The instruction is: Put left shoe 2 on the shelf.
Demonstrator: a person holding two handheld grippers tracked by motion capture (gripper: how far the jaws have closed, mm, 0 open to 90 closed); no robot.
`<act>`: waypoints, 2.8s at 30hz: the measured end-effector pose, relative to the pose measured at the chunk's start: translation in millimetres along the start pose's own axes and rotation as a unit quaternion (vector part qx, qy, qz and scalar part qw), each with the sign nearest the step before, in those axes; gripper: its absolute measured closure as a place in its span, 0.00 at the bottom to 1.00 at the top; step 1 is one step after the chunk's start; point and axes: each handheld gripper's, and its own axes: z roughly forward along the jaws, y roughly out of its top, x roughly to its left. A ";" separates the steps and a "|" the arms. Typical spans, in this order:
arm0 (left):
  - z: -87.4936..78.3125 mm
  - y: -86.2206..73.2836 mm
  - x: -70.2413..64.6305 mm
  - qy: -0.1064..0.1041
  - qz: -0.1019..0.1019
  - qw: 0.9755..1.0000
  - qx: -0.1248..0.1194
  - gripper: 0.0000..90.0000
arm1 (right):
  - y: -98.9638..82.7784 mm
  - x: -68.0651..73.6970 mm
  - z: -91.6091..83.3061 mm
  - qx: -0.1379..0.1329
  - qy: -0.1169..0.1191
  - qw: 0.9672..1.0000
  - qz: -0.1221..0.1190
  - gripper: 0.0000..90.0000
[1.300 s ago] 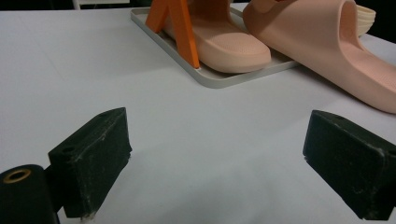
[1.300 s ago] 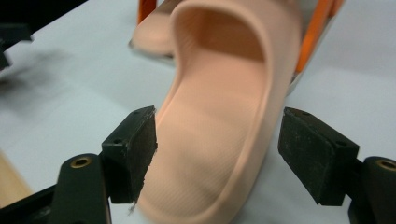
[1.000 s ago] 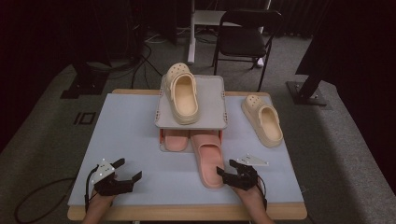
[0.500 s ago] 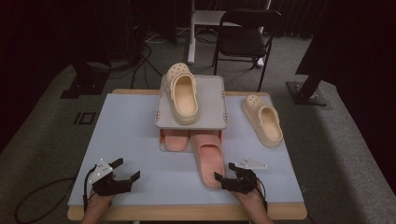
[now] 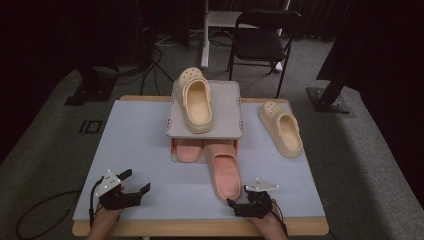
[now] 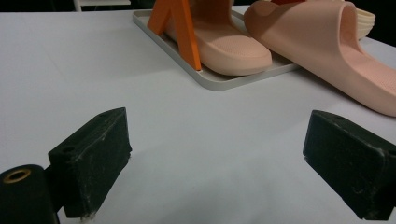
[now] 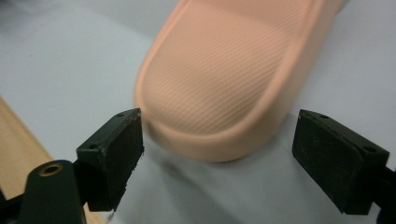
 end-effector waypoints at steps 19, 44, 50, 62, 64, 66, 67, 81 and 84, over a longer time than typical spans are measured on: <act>0.8 0.1 0.8 0.000 0.001 1.000 0.000 0.08 | 13.7 9.1 9.1 -0.023 -0.012 1.000 0.000 0.22; 0.9 -0.4 1.3 -0.001 0.000 1.000 0.002 0.08 | 48.2 2.0 35.7 -0.061 -0.032 0.997 0.043 0.23; 0.7 -0.5 1.7 -0.001 -0.002 1.000 0.001 0.08 | 55.5 -0.6 38.1 -0.074 -0.037 0.996 0.045 0.23; 0.8 -1.0 1.5 -0.002 0.000 1.000 0.002 0.08 | 52.8 -2.6 34.2 -0.069 -0.009 0.997 0.042 0.20; 0.9 -1.0 1.4 -0.001 0.002 1.000 0.004 0.08 | 50.1 1.0 32.6 -0.059 -0.006 0.998 0.025 0.19; 0.8 -0.8 1.1 -0.001 -0.001 1.000 0.002 0.08 | 46.7 2.8 30.5 -0.060 -0.007 0.998 0.015 0.19; 0.5 -0.6 0.9 -0.001 -0.002 1.000 0.002 0.08 | 44.6 3.6 29.6 -0.058 -0.008 0.998 0.013 0.19; 0.1 -0.8 1.8 -0.001 -0.003 1.000 0.002 0.08 | 35.9 -7.4 27.6 -0.045 -0.043 0.998 0.019 0.24; 0.3 -0.6 1.5 -0.001 -0.002 1.000 0.002 0.08 | 38.0 -5.6 30.2 -0.046 -0.046 0.998 0.006 0.24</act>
